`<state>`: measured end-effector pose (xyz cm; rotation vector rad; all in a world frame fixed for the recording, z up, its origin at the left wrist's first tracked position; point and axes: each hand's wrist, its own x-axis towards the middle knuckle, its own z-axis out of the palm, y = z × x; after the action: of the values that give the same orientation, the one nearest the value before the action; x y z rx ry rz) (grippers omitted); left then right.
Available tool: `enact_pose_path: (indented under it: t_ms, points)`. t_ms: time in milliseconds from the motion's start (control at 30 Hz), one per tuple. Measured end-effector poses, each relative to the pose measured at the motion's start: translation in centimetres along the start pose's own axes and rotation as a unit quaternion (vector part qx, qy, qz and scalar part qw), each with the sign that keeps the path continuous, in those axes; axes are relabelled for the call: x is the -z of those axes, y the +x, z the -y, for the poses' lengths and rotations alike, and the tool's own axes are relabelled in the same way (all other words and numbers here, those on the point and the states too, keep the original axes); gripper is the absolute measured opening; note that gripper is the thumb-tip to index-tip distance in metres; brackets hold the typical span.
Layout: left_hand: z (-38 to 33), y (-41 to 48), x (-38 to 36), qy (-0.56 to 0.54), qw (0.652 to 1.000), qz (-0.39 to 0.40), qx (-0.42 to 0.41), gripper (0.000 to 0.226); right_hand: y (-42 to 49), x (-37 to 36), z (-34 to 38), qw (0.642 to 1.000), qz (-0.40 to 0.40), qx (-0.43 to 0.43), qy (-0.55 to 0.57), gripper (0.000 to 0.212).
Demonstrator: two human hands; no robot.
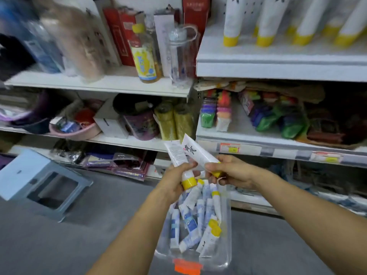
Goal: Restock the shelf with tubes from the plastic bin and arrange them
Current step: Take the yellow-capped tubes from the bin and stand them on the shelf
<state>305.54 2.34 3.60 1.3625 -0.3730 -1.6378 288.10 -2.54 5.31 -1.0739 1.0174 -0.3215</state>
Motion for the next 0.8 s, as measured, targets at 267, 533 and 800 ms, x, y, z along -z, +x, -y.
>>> enact_pose_path:
  t_ms: [267, 533, 800]
  points:
    - [-3.1, -3.1, -6.9, 0.057, 0.990, -0.004, -0.126, 0.033, -4.5, 3.1, 3.8, 0.983, -0.067, 0.049, -0.165, 0.051]
    - [-2.7, -6.2, -19.3, 0.169, 0.949, 0.014, -0.265, 0.026, -12.1, 12.6, 7.0, 0.932, -0.121, 0.127, -0.319, 0.047]
    - [-1.7, -6.7, -33.7, 0.165, 0.927, 0.045, -0.334, 0.035, -21.6, 25.2, 9.9, 0.924, -0.139, 0.202, -0.295, 0.039]
